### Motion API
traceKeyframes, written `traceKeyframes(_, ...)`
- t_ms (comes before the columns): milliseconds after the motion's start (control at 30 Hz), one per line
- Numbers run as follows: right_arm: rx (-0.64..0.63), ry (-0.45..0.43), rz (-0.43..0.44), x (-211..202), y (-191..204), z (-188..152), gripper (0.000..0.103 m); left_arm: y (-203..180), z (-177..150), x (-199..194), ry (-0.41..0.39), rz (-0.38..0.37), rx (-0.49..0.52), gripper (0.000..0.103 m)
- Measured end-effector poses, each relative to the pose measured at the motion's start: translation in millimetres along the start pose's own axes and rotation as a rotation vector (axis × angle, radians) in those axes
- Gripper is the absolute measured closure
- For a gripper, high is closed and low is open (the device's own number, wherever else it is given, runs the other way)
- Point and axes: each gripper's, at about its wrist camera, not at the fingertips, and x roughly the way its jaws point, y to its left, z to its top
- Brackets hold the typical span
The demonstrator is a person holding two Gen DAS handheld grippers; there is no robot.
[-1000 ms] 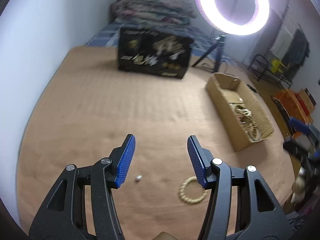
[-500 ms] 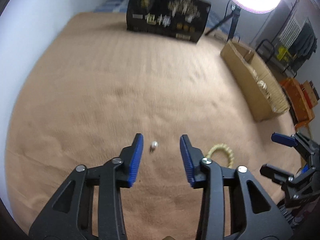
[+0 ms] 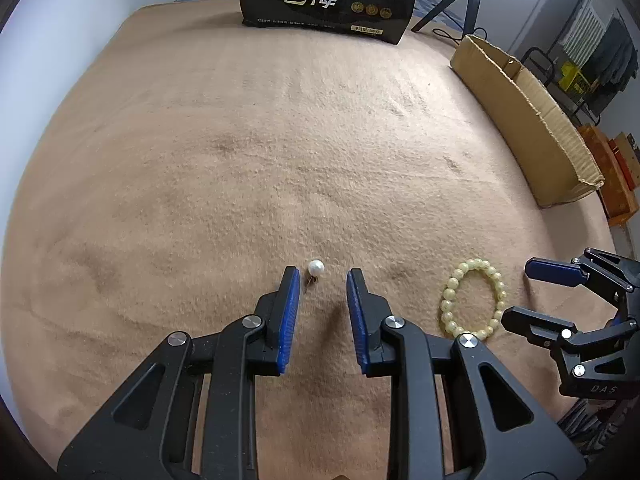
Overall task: Organize jewelry
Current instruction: 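Move the left gripper to the second loose pearl while the right approaches the yellow bracelet, then grasp the loose pearl with the left gripper while the right grasps the yellow bead bracelet, then carry the pearl and yellow bracelet into the box and open both grippers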
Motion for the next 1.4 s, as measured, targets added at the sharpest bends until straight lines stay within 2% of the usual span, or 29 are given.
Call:
traceKeyframes(300, -0.001, 0.013, 0.022, 12.4, 0.4, 9.3, 0.060, 0.6, 6.0, 11.9, 0.012, 0.014, 0.010, 0.083)
traceKeyframes(467, -0.045, 0.026, 0.010, 20.2, 10.2, 10.9, 0.067, -0.4, 7.0, 17.1, 0.018, 0.033, 0.035, 0.092)
traceKeyframes(533, -0.068, 0.029, -0.009, 21.3, 14.9, 9.1, 0.075, 0.6, 8.3, 17.5, 0.018, 0.032, 0.031, 0.096)
traceKeyframes(700, -0.081, 0.019, -0.033, 22.2, 16.8, 9.7, 0.098, 2.0, 8.2, 17.7, 0.014, 0.028, 0.024, 0.096)
traceKeyframes(933, -0.062, -0.040, -0.019, 9.7, 15.4, 13.5, 0.098, 3.1, 8.6, 11.5, 0.000, 0.029, -0.001, 0.097)
traceKeyframes(1400, -0.073, -0.194, -0.042, -49.4, 19.2, 22.3, 0.098, -22.2, 27.8, -30.7, -0.109, -0.071, -0.019, 0.096)
